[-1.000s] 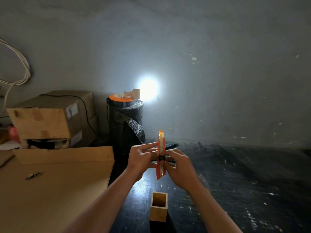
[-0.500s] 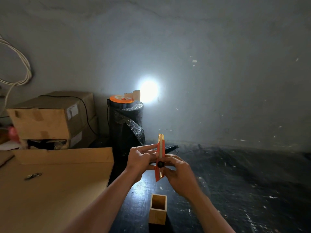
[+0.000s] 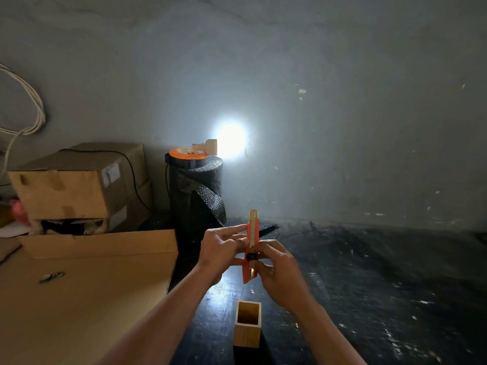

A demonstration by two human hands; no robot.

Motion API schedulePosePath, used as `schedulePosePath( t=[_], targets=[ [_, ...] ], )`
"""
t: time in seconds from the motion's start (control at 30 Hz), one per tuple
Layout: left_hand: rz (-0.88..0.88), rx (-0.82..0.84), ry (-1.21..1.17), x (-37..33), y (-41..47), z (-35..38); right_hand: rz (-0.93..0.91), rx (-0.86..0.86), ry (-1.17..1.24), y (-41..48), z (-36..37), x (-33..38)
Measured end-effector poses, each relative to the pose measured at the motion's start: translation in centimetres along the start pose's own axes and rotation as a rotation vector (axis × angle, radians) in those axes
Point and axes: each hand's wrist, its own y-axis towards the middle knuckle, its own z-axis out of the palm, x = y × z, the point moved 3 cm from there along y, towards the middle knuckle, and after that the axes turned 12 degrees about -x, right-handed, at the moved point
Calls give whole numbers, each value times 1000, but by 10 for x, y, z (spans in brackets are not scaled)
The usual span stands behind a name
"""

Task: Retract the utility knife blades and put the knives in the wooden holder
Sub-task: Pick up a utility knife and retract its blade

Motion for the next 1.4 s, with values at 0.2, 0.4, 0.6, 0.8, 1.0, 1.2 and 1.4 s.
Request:
schedulePosePath(
  t=[0.2,0.4,0.6,0.8,1.0,1.2,1.4],
  targets=[
    [22,-38,3,1,6,-1,-1,56,12,-6,3,-2],
    [43,-41,35,1,7,0,101,15,32,-10,4,-1],
    [68,-48,46,-1,6,1,118,-18,43,-15,6,3],
    [95,-72,59,2,6,-1,96,-16,-30,-15,8,5],
    [94,-78,50,5,4,-4,109,-10,-3,-19,11,1],
    [111,-68,61,3,2,1,134,-34,-24,-18,9,-1],
    [111,-73,61,5,2,-1,107,-27,35,-22,7,-1]
  ],
)
